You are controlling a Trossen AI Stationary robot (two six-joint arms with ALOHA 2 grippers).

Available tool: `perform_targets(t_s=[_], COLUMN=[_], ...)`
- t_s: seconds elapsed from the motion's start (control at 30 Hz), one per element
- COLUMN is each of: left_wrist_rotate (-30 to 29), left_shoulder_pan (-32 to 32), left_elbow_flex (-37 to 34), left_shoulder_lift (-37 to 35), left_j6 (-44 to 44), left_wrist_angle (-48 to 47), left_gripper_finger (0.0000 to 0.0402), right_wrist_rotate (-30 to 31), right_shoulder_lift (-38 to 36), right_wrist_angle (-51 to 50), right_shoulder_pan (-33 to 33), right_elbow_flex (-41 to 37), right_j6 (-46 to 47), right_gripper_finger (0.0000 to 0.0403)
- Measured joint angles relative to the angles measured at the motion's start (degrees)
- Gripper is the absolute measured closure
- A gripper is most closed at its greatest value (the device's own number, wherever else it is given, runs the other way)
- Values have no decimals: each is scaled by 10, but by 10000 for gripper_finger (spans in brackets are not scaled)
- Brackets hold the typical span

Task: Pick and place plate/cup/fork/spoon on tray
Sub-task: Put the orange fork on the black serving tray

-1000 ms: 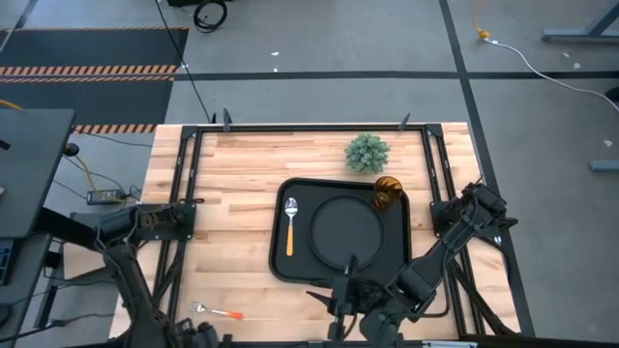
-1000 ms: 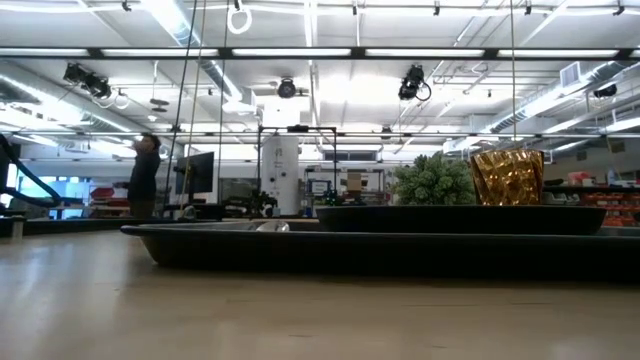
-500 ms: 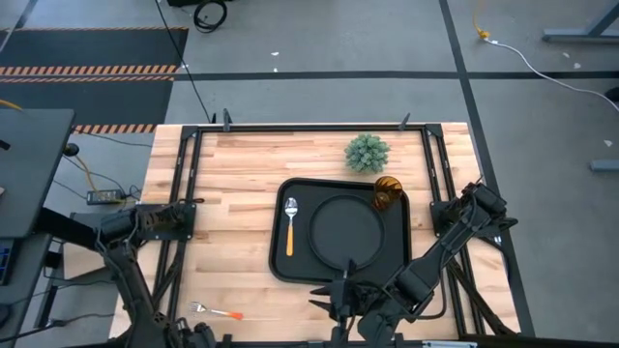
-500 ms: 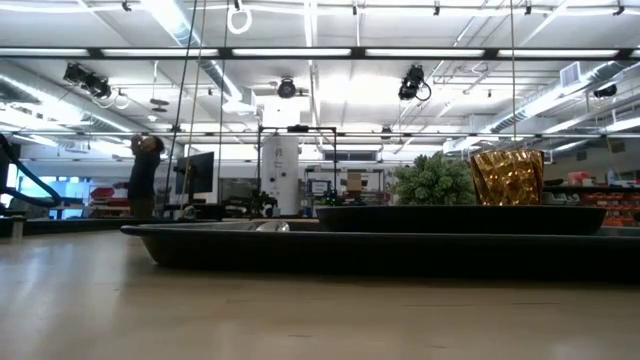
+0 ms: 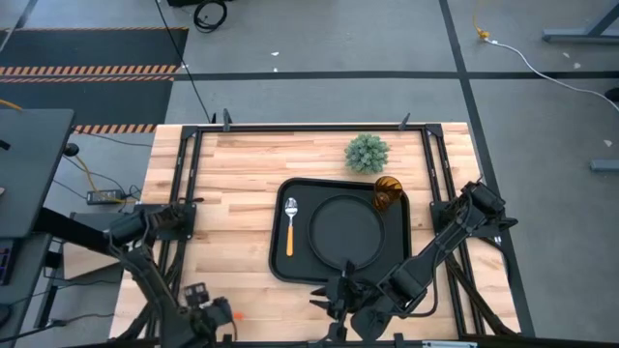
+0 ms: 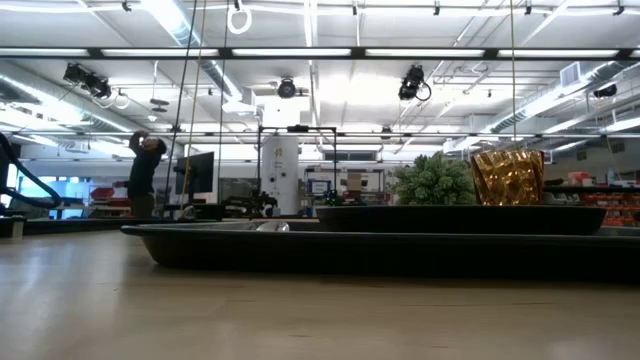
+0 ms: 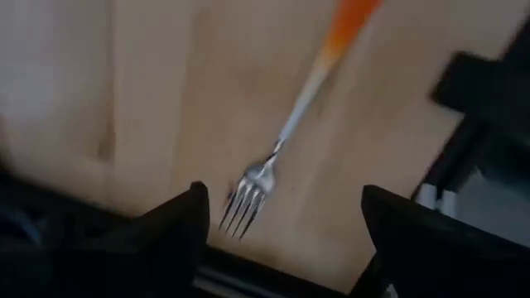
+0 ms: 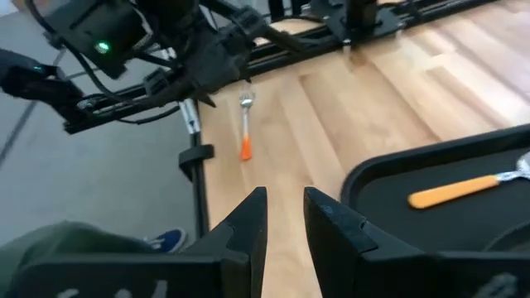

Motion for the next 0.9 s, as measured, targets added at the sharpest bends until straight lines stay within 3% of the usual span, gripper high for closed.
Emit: perform_targets(t_s=[0.2,0.33,0.53,0.9], left_wrist_rotate=[23,62,115,55], left_shoulder_pan=[30,31,25,24], left_elbow_flex=[-9,-74,-172,-180], left_shoulder_lift=[3,4,-1,-18], left_j6=[119,150,170,205], left_wrist_angle=[29,36,141,157], left_gripper_finger=[83,83,83,120], right_wrist_rotate=[-32,-32,-32,-33], right_shoulder_lift=[0,0,0,0], right_wrist_angle=[0,0,-2,-26], right_shoulder_pan=[9,20,31,19], right_elbow_flex=[0,0,0,0], right_j6=[17,14,13,12], right_gripper_finger=[315,315,315,315])
